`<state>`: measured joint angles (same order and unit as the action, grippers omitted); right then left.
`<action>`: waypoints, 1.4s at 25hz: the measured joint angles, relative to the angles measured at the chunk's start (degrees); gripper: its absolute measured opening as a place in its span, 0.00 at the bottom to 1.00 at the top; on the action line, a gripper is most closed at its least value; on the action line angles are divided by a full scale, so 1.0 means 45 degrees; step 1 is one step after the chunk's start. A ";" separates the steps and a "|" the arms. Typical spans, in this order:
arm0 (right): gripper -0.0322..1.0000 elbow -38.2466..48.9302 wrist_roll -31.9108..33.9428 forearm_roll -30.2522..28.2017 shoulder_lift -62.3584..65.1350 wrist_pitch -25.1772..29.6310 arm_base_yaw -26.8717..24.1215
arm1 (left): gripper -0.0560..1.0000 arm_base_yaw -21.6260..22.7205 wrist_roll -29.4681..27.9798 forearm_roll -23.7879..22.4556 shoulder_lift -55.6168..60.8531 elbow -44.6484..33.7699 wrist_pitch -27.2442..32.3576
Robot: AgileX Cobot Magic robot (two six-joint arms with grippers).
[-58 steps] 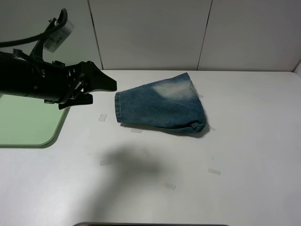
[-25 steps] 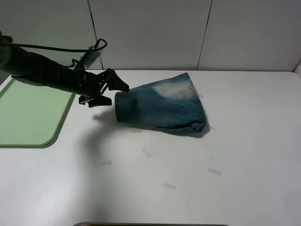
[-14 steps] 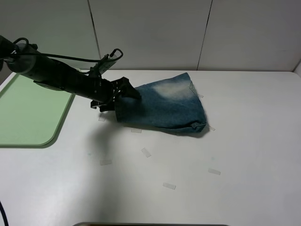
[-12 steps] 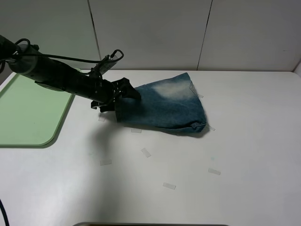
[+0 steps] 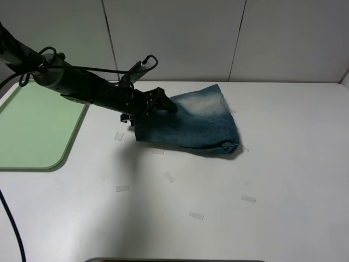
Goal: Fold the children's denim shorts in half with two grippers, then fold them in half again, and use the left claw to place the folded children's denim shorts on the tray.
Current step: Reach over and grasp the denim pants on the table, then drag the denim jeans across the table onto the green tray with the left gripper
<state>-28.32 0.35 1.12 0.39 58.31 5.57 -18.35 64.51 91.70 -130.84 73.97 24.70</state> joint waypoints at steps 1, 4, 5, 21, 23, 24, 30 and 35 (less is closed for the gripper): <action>0.70 0.0000 0.0000 0.0000 0.0000 0.0000 0.0000 | 0.82 -0.0077 0.0000 0.0119 -0.0078 0.0093 -0.0012; 0.70 0.0000 0.0000 0.0000 0.0000 0.0000 0.0000 | 0.82 -0.0326 0.0030 0.0582 -0.0268 0.0243 -0.0012; 0.70 0.0000 0.0000 0.0000 0.0000 0.0000 0.0000 | 0.81 -0.0395 0.0030 0.0738 -0.0301 0.0258 -0.0012; 0.70 0.0000 0.0000 0.0000 0.0000 0.0000 0.0000 | 0.18 -0.0937 -0.0492 0.0900 -0.0466 0.0272 -0.0344; 0.70 0.0000 0.0000 0.0000 0.0000 0.0000 0.0000 | 0.18 -0.0937 -0.0521 0.0412 -0.0333 0.0272 -0.0368; 0.70 0.0000 0.0000 0.0000 0.0000 0.0000 0.0000 | 0.18 -0.0937 -0.0532 0.0101 -0.0244 0.0272 -0.0367; 0.70 0.0000 0.0000 0.0000 0.0000 0.0000 0.0000 | 0.18 -0.0766 -0.0561 -0.2678 0.0776 0.0312 -0.0422; 0.70 0.0000 0.0000 0.0000 0.0000 0.0000 0.0000 | 0.18 -0.0402 -0.1538 -0.5538 0.1728 0.0312 -0.0422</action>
<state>-28.32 0.35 1.12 0.39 58.31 5.57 -20.16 57.59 66.78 -123.07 75.37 22.80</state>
